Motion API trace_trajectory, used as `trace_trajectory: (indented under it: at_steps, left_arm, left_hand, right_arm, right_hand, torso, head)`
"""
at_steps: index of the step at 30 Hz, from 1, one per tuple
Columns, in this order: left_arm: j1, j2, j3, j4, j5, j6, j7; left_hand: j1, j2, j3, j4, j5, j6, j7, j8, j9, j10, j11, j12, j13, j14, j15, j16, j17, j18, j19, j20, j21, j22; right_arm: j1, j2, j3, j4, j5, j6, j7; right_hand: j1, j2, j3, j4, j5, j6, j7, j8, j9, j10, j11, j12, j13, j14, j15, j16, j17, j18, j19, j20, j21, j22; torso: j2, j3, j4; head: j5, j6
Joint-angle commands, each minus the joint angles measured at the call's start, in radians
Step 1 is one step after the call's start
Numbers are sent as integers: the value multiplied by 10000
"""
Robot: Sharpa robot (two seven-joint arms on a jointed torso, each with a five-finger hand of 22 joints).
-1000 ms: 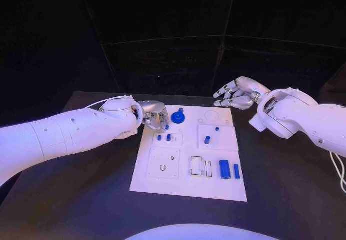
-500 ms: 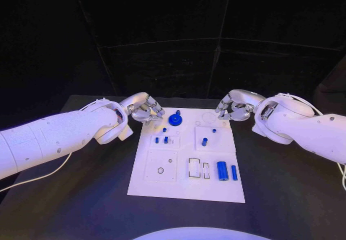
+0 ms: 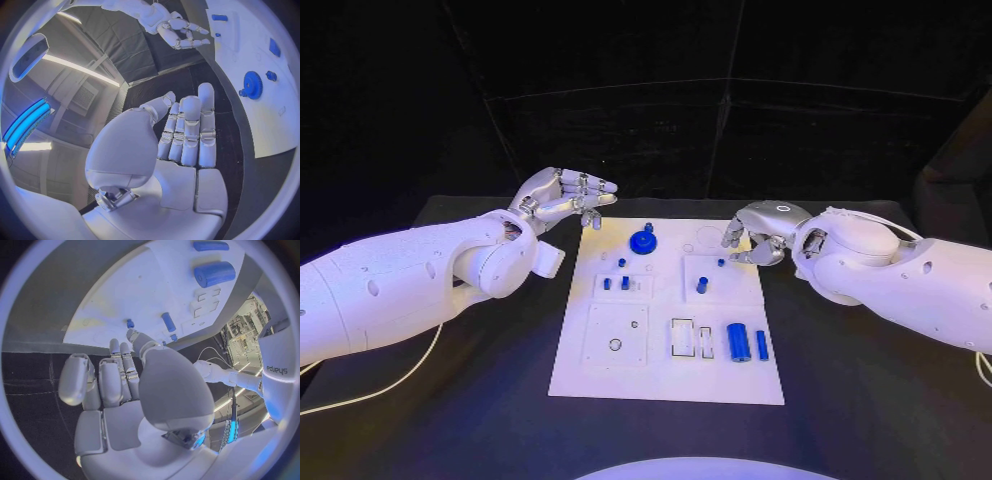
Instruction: Assemble the parts on the task board
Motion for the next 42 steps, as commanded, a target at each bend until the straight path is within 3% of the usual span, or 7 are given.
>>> trace_trajectory:
  at_steps: [1,6,8,28,42]
  left_arm:
    - [11,-37,4,83,1093,201,576]
    - [11,-79,0,116,1186,213,575]
    - [11,-94,-1,128,1204,224,577]
    - [13,-174,-3,195,1224,260,522]
    - [13,-183,-4,184,1224,235,497]
  left_hand:
    - [6,119,-45,-12,-1,62,-12,45,14,56,-6,64,14,-83,-21,-56,-37,58,-68,7,-53,-23]
    - [28,118,-67,-34,-1,64,-10,57,14,48,-8,90,20,-111,-26,-95,-109,58,-64,0,-77,-42]
    - [28,118,-67,-34,-1,64,-10,57,14,48,-8,90,20,-111,-26,-95,-109,58,-64,0,-77,-42]
    - [49,112,-120,-63,-1,47,0,70,10,18,-2,135,29,-177,-25,-180,-256,54,-63,-6,-128,-80]
    - [74,122,-132,-82,-1,42,2,77,9,6,-2,155,32,-193,-26,-202,-297,53,-59,-8,-148,-96]
  right_arm:
    - [-45,36,1,29,-566,160,-77]
    - [-122,109,0,-37,-590,209,-34]
    - [-162,160,0,-84,-594,237,-6]
    - [-335,540,-1,-415,-590,396,134]
    - [-385,665,-1,-443,-551,629,152]
  right_hand:
    - [38,-105,114,-24,-81,17,81,-53,2,-21,63,-87,-145,311,86,-50,-20,104,-9,88,-56,-19]
    - [80,-117,408,-101,-354,67,67,-121,8,39,67,-171,-463,313,91,-73,-55,111,-10,104,-74,-39]
    - [86,-117,489,-120,-388,78,66,-139,8,60,67,-187,-537,317,91,-67,-48,111,-9,106,-77,-41]
    - [67,-64,1299,-312,-711,167,141,-336,12,358,91,-288,-1124,345,101,8,20,96,45,119,-18,56]
    - [-16,13,1679,-474,-766,758,3,-203,86,1126,-92,-240,-1281,376,-48,95,73,69,141,0,115,249]
  torso:
    - [3,4,6]
    - [8,15,8]
    - [2,1,5]
    - [7,7,-4]
    - [3,8,-1]
  head:
    - [-8,-14]
    - [5,-32]
    - [7,-41]
    - [50,-81]
    - [53,-132]
